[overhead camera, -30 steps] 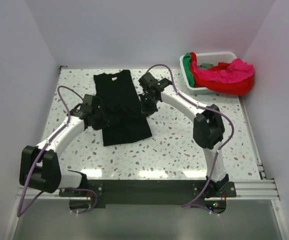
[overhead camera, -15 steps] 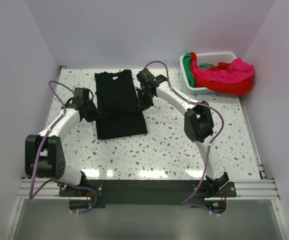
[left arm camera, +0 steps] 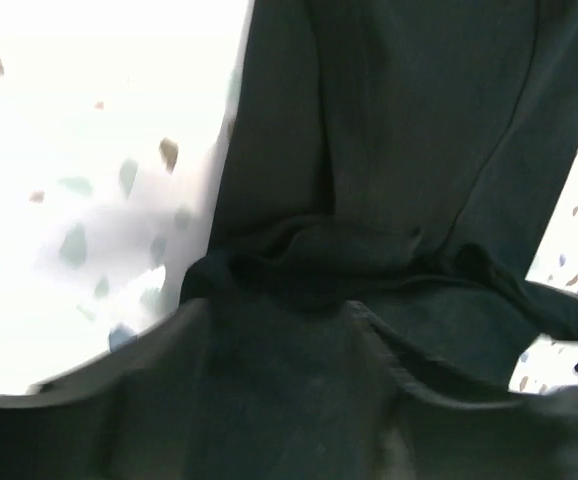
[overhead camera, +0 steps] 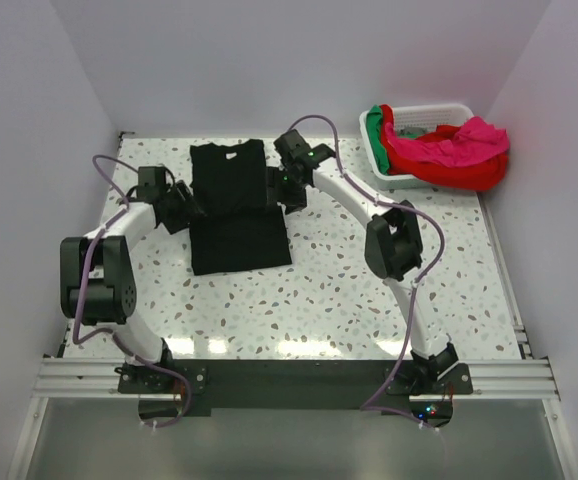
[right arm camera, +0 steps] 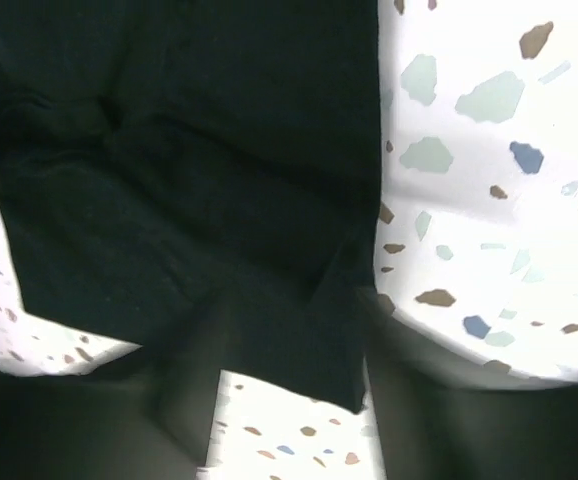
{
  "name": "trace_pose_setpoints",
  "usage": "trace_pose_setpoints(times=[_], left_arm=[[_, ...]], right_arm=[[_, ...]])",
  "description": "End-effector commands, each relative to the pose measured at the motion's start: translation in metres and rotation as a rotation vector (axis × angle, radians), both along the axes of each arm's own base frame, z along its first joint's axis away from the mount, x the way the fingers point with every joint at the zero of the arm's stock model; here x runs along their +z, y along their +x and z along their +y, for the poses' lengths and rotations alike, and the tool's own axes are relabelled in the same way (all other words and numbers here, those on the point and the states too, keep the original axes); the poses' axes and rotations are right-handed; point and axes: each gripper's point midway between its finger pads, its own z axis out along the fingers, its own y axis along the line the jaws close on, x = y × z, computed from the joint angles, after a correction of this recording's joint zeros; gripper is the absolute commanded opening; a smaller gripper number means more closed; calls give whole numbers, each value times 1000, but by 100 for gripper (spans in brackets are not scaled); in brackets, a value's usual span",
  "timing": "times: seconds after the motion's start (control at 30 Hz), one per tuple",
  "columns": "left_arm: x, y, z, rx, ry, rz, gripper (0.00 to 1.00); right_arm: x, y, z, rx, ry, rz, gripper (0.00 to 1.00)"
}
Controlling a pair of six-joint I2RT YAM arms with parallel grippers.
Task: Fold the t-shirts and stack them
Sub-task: Fold the tshirt
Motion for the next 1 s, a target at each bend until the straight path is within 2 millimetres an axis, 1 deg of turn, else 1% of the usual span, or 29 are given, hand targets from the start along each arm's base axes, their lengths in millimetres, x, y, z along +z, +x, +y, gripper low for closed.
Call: trace_pose_setpoints(times=[0.0,0.07,0.13,0.17,0.2,0.23,0.27,0.3,0.33,0.37,0.4,0.43,0.47,0.5,0.53,0.57,0.6,0.63,0.67,0.7,0.73,0.8,0.87,0.97], left_arm=[[36,46,2,-45,-4,-171,64],[49,52,3,-46,2,-206,74],[55,49,4,-50,8,-217,77],[62,46,4,-52,13,-234,79],[62,42,4,-55,18,-232,79],[53,32,4,-59,20,-210,79],[57,26,4,-63,24,-220,79],[44,13,2,-65,18,-181,79],[40,6,2,-66,18,-167,79],[41,-1,1,-68,18,-170,78],[28,-15,0,-70,12,-135,78],[25,-22,0,-69,11,-129,77],[28,-28,-2,-70,10,-141,76],[18,-40,-2,-67,5,-113,76],[14,-46,-2,-64,2,-102,75],[16,-51,-4,-67,0,-111,75],[6,-62,-6,-69,-15,-84,74],[2,-67,-7,-69,-20,-74,74],[1,-71,-8,-69,-28,-75,73],[-6,-79,-11,-70,-40,-52,73],[-9,-82,-11,-68,-45,-42,72],[-15,-90,-13,-64,-55,-20,72],[-18,-95,-14,-63,-60,-10,72],[-23,-103,-14,-50,-66,13,71]], right_arm=[[23,19,8,-7,68,-71,63],[29,22,9,6,83,-91,83],[35,23,7,16,89,-108,86],[36,23,6,20,89,-111,87],[41,20,2,23,89,-118,87],[41,18,-1,31,85,-121,87],[44,17,-2,37,90,-132,87],[41,8,-8,45,83,-118,87],[41,3,-9,53,86,-112,86],[40,-1,-9,60,94,-110,85],[25,-12,-14,68,82,-68,83],[31,-21,-14,81,104,-60,82],[29,-24,-15,82,113,-56,80],[15,-36,-21,85,99,-17,77],[19,-41,-22,87,110,-19,75],[18,-45,-21,91,120,-17,74],[4,-56,-27,83,109,21,71],[6,-60,-28,85,121,25,68],[3,-64,-28,85,129,31,65],[-8,-73,-32,83,121,62,64],[-10,-77,-32,83,129,79,61],[-17,-85,-33,86,132,105,59],[-19,-89,-32,89,138,116,57],[-28,-95,-35,92,128,134,55]])
